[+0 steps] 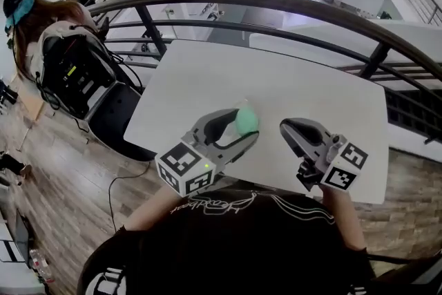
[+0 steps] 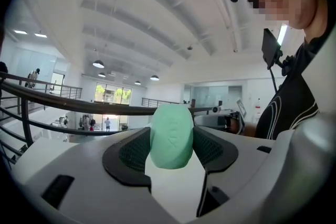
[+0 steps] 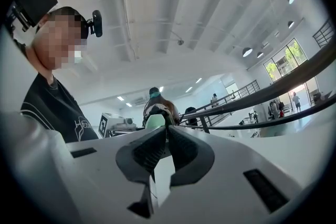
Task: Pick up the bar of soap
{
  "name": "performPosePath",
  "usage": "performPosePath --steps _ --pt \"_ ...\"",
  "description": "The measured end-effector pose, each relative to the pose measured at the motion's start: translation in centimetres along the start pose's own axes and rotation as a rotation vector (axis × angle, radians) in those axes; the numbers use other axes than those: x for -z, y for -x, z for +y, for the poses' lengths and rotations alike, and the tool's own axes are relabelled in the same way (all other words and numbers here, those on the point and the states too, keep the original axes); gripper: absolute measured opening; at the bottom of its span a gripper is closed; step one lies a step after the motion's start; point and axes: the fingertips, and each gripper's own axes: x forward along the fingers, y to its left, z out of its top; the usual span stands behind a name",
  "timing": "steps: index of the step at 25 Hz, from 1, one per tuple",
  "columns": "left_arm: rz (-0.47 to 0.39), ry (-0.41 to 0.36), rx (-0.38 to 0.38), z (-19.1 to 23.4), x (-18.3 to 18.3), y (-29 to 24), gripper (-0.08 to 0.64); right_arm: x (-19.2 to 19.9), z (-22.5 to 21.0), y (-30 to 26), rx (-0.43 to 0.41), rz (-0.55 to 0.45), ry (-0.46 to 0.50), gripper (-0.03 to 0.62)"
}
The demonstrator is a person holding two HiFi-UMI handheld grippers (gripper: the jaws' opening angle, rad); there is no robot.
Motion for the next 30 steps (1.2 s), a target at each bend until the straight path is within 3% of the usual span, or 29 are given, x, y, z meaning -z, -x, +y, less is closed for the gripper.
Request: performPosePath --steps 5,14,30 --pt "-0.035 -0.006 0.028 -3.1 0.2 -2.8 0.261 0.4 -0.9 3.8 -0.005 -0.003 0.016 0.018" --pt "-0.059 -0.009 0.041 -3.1 0.3 1.5 0.261 1.5 3.3 1.5 -0.019 -0.015 0.023 0.018" --pt "-0.060 0.000 0.026 -2.1 -0.3 1.3 0.261 1.7 3.0 -0.1 -0.052 0.015 -0.009 0.018"
